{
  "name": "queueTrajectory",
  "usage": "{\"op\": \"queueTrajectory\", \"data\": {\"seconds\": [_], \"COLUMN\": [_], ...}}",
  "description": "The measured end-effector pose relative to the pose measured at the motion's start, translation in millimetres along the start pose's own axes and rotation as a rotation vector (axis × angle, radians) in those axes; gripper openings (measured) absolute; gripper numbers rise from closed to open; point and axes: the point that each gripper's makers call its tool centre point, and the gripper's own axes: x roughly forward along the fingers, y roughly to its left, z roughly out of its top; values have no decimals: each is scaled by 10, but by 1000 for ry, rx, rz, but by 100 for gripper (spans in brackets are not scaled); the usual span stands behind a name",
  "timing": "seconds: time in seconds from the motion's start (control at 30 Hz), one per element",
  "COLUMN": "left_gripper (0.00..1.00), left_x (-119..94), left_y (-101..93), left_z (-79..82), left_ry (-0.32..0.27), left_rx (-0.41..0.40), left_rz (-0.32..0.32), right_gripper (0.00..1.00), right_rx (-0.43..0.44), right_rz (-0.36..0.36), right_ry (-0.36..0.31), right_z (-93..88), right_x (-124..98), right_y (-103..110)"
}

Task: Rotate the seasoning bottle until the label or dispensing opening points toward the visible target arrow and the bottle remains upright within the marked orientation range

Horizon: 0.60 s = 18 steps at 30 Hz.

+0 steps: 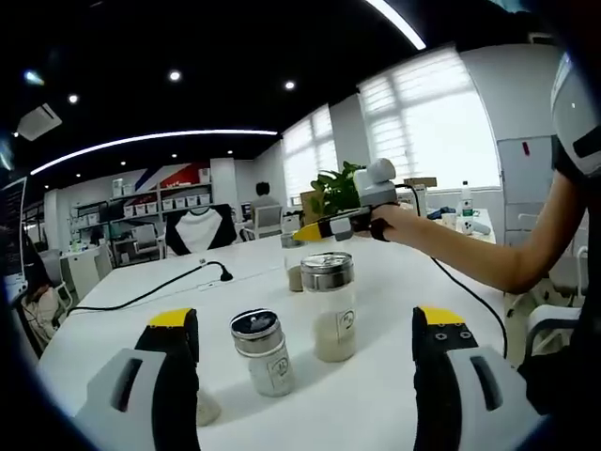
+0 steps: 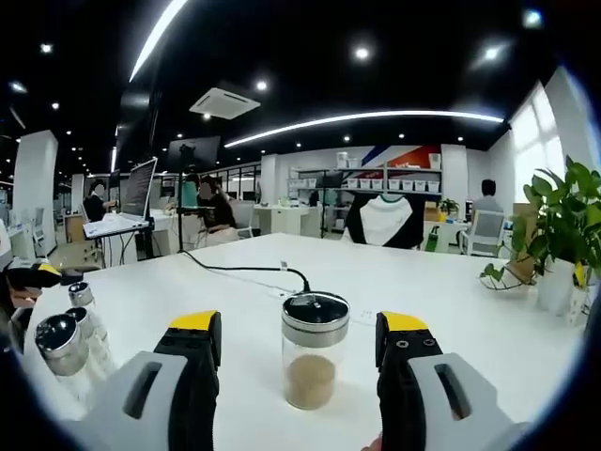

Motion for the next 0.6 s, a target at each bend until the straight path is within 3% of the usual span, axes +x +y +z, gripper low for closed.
{"op": "queueTrajectory", "data": {"seconds": [0.23,0.37,0.57,0.6], "left_gripper": [99,99,99,99], "left_x": [4,-12,2,12], "left_y": [65,118,137,123], "left_z": [34,65,30,17], "left_ry": [-5,-11,10,18], "left_rx": [9,15,22,31], "left_rz": [14,28,25,19], "right_gripper": [67,60,56,55], "right_rx": [22,-15,13,24], "right_rz": [-21,-35,-26,-10], "right_ry": [31,3,0,-32], "right_z": [-154,-121,-151,-110], "right_x": [226,173,230,251], "right_y": [-124,-76,-76,-45]}}
